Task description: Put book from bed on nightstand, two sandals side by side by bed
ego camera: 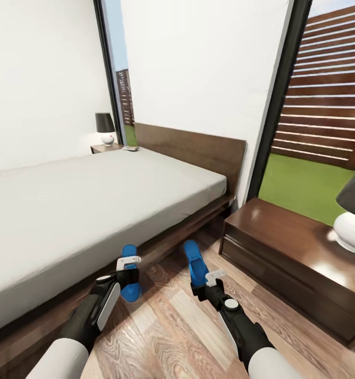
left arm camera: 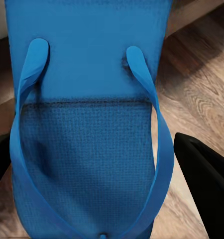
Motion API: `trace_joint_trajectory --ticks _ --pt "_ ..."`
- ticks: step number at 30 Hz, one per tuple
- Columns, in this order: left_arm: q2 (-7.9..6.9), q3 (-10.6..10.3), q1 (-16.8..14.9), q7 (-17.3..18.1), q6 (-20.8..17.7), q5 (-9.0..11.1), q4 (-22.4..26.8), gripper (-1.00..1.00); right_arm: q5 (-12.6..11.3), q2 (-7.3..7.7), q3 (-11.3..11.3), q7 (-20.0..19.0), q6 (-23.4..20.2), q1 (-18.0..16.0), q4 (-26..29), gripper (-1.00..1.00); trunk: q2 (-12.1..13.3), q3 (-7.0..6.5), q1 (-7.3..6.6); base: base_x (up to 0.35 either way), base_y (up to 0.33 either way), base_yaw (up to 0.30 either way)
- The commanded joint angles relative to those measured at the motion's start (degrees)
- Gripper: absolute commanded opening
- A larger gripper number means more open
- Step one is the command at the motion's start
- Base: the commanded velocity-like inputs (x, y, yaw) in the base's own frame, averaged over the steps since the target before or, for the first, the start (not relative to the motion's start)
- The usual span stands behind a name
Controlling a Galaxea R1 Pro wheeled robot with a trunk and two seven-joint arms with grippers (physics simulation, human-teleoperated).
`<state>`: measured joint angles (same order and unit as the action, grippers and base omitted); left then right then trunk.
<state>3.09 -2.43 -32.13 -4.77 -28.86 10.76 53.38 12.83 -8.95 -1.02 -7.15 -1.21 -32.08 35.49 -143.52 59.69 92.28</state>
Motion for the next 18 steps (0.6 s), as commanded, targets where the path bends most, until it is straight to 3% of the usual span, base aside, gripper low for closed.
trace_joint_trajectory --ticks 1,18 --pt "-0.01 -0.1 0.0 -0.5 -0.2 0.6 0.1 -1.0 0.5 -0.01 0.1 -0.2 -0.1 0.0 0.1 -1.0 0.0 0.08 -0.01 0.0 0.0 0.264" --pt "-0.01 -0.1 0.0 -0.6 -0.2 0.7 0.1 -1.0 0.6 -0.01 0.1 -0.2 -0.1 0.0 0.1 -1.0 0.0 0.53 -0.01 0.0 0.0 0.264"
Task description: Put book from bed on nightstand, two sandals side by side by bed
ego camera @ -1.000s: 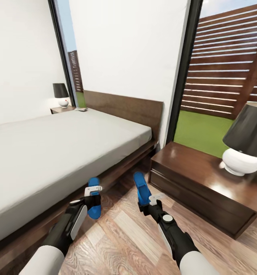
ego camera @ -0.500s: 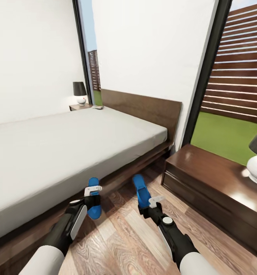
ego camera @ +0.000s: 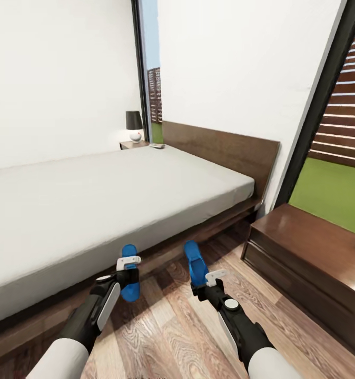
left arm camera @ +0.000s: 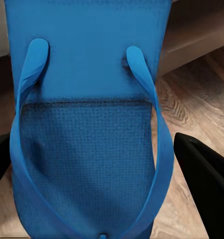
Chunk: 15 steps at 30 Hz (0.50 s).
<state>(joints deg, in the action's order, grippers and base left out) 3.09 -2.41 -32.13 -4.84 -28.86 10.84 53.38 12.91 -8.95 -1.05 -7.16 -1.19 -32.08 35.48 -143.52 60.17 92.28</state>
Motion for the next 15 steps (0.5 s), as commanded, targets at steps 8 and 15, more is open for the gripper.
trace_joint_trajectory --ticks 8,15 --pt "-0.03 -0.1 0.0 -0.4 -0.2 0.5 0.1 -1.0 0.5 -0.02 0.1 -0.2 -0.1 0.0 0.1 -1.0 0.0 0.26 -0.01 0.0 0.0 0.264" --pt "-0.01 -0.1 0.0 -0.4 -0.2 0.5 0.1 -1.0 0.5 -0.01 0.1 -0.2 -0.1 0.0 0.0 -1.0 0.0 0.45 -0.01 0.0 0.0 0.264"
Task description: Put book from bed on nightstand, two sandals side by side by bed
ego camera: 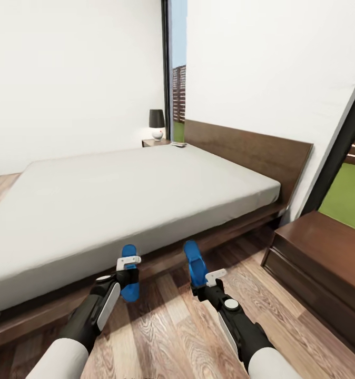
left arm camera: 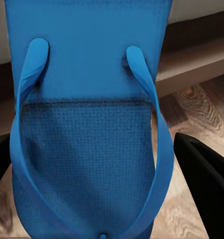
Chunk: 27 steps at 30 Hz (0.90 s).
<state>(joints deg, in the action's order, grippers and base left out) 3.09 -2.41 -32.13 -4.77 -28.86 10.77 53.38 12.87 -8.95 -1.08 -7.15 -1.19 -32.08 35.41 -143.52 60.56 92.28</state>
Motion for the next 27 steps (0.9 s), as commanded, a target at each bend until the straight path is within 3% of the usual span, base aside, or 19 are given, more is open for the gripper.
trace_joint_trajectory --ticks 1,7,17,27 --pt "-0.04 -0.1 0.0 -0.5 -0.2 0.6 0.1 -1.0 0.5 -0.01 0.1 -0.2 -0.1 0.0 0.1 -1.0 0.0 0.08 -0.01 0.0 0.0 0.264" --pt "-0.01 -0.1 0.0 -0.6 -0.2 0.6 0.1 -1.0 0.5 -0.02 0.1 -0.2 -0.1 0.0 0.1 -1.0 0.0 0.23 -0.01 0.0 0.0 0.262" --pt "-0.01 -0.1 0.0 -0.5 -0.2 0.6 0.1 -1.0 0.5 -0.01 0.2 -0.2 -0.2 0.0 0.2 -1.0 0.0 0.29 -0.01 0.0 0.0 0.026" --pt "-0.01 -0.2 0.0 -0.6 -0.2 0.6 0.1 -1.0 0.6 -0.01 0.1 -0.5 -0.3 0.0 0.2 -1.0 0.0 0.35 -0.01 0.0 0.0 0.247"
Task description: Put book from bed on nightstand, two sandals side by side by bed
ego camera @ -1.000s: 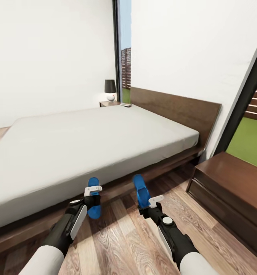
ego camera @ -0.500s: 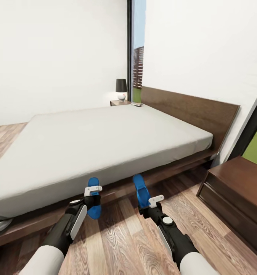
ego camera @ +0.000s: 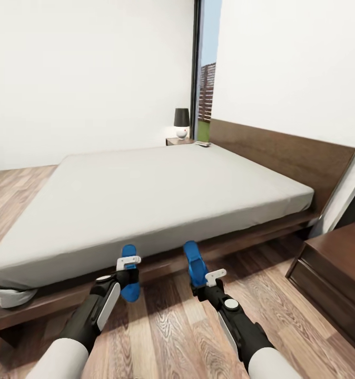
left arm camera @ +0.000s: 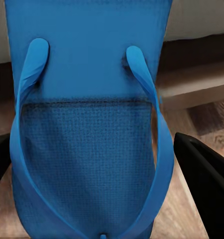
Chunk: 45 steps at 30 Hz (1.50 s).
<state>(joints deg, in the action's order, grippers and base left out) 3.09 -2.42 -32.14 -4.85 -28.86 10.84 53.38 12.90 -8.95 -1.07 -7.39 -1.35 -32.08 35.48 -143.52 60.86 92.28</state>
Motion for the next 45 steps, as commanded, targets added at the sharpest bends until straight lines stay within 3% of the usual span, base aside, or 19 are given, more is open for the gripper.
trace_joint_trajectory --ticks 1,19,22,35,39,45 --pt "-0.03 -0.1 0.0 -0.5 -0.2 0.6 0.1 -1.0 0.5 -0.01 0.1 -0.2 -0.1 0.0 0.1 -1.0 0.0 0.05 -0.01 0.0 0.0 0.27" --pt "-0.13 0.4 0.0 -0.7 -0.4 0.5 0.4 -1.0 0.6 -0.01 0.2 0.1 -0.2 0.0 0.1 -1.0 0.0 0.05 -0.01 0.0 0.0 0.271" --pt "-1.29 0.5 0.0 -0.7 -0.5 0.6 0.2 -1.0 0.6 0.01 0.2 0.1 -0.1 0.0 0.3 -1.0 0.0 0.05 -0.01 0.0 0.0 0.271" --pt "-1.21 0.2 0.0 -0.5 -0.8 0.8 -0.3 -1.0 0.5 0.02 0.3 0.0 0.0 0.0 0.5 -1.0 0.0 0.05 -0.01 0.0 0.0 0.268" --pt "-0.91 0.2 -0.2 -0.7 -0.7 0.9 -5.1 -1.0 0.5 0.14 0.4 -0.2 0.1 0.0 0.8 -1.0 -0.1 0.94 0.09 0.0 0.0 0.176" --pt "-0.89 0.2 -0.3 -0.8 -1.1 0.9 -5.8 -1.0 0.4 0.32 0.4 -0.3 0.1 0.0 0.9 -1.0 -0.2 2.27 0.24 0.0 0.0 0.016"
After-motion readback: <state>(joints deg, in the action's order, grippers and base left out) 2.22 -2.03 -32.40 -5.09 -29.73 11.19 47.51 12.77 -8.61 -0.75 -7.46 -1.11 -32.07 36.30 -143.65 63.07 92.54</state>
